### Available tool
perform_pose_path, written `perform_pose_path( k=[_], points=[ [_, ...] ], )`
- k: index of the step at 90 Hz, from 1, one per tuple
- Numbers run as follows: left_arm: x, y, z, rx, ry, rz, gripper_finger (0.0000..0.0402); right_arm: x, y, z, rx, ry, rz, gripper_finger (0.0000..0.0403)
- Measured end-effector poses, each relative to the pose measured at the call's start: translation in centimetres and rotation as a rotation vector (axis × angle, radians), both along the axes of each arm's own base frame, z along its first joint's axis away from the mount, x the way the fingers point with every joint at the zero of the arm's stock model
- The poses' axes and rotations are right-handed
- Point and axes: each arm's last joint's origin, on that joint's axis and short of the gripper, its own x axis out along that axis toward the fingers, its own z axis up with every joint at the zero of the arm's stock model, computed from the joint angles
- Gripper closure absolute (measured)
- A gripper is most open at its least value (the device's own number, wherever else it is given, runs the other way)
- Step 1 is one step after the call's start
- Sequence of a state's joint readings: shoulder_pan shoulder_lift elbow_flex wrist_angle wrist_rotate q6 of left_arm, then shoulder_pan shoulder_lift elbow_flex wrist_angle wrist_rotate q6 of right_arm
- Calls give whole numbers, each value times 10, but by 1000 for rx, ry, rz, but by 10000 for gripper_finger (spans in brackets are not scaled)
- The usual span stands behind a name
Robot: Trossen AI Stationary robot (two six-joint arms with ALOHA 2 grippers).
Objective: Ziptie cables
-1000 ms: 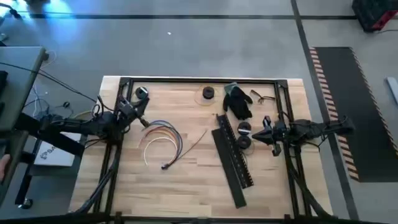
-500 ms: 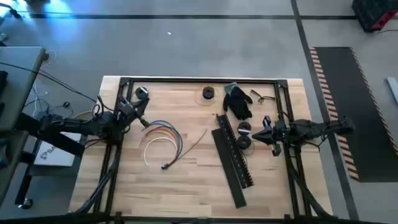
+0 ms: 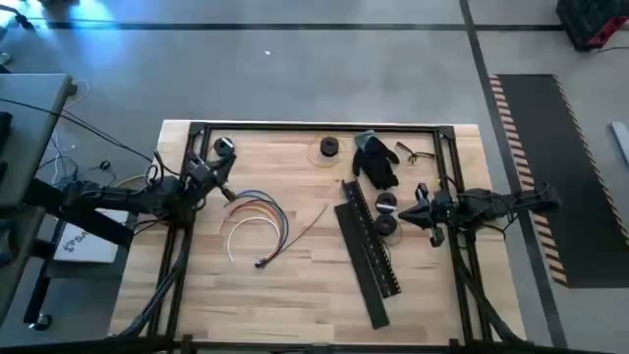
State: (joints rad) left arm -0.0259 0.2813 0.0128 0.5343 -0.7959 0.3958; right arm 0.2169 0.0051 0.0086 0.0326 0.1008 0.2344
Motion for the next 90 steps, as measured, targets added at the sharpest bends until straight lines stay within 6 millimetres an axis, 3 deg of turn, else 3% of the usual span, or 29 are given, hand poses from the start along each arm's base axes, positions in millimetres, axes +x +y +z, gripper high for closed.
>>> perform_pose_path(
  k=[13, 29, 43, 52, 65, 80, 90],
  points=[
    [0, 0, 0, 0, 0, 0, 402, 0, -4, 4, 8, -36, -107, 402],
    [0, 0, 0, 0, 0, 0, 402, -6, -16, 33, 658, -379, -339, 402],
    [0, 0, 0, 0, 0, 0, 402, 4, -16, 58, 728, -328, -343, 402],
    [0, 0, 0, 0, 0, 0, 402, 26, -13, 91, 646, -204, -389, 402],
    [0, 0, 0, 0, 0, 0, 402, 80, -6, 137, 558, 77, -469, 402],
    [0, 0, 0, 0, 0, -1, 402, 143, -13, 158, 535, 574, -516, 395],
    [0, 0, 0, 0, 0, -1, 402, 179, -25, 170, 512, 825, -555, 358]
  ],
)
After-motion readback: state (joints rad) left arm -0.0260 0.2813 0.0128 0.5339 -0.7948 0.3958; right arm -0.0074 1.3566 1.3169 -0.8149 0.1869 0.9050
